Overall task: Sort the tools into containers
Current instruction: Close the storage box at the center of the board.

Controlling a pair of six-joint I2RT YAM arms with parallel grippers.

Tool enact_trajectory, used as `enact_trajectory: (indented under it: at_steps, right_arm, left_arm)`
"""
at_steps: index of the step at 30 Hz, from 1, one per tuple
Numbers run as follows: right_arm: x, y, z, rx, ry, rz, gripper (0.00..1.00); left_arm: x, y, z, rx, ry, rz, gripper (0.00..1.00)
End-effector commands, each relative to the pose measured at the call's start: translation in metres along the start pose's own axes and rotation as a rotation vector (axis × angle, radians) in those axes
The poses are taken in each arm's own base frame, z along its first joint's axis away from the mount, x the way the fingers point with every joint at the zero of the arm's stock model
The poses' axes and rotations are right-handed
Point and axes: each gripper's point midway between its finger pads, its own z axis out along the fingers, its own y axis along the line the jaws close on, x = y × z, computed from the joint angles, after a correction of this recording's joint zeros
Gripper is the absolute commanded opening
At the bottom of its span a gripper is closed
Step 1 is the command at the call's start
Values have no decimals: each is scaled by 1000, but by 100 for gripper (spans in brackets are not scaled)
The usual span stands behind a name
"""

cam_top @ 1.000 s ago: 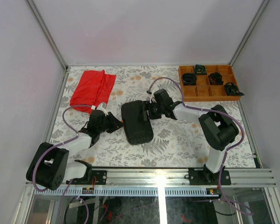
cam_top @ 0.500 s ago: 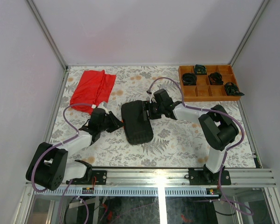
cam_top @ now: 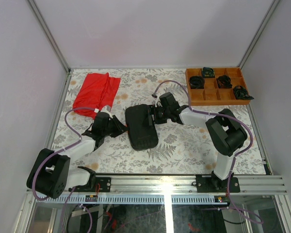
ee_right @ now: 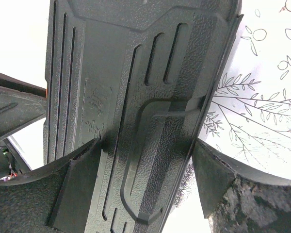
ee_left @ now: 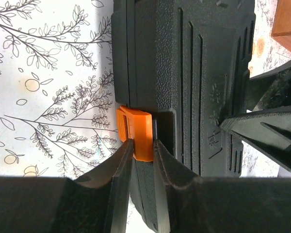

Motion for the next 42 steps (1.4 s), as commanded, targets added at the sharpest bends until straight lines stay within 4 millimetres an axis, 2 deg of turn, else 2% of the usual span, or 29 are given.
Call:
enact_trajectory:
  at_steps: [1,16,22,24,29,34,42]
  right_arm:
    - [59,-24,11,84,186,-23,42]
    - [59,-25,12,86,191,-25,42]
    - [59,-25,13,88,194,-24,42]
    - [59,-25,14,90,195,-24,41]
    - [58,-25,13,89,194,-25,41]
    - [59,-26,13,94,195,-27,41]
    - [60,-27,12,95,198,-31,41]
  left_arm:
    - [0,37,-3,-171,-20,12,20]
    - [-3,43,-10,-202,-52,-2,22]
    - [-7,46,-16,-222,-70,-2,34]
    - [-8,46,-17,-226,-76,1,35]
    - [-8,48,-16,-230,-76,-2,35]
    - [-6,50,-12,-233,-65,-9,30]
    - [-2,54,-9,-232,-55,-23,30]
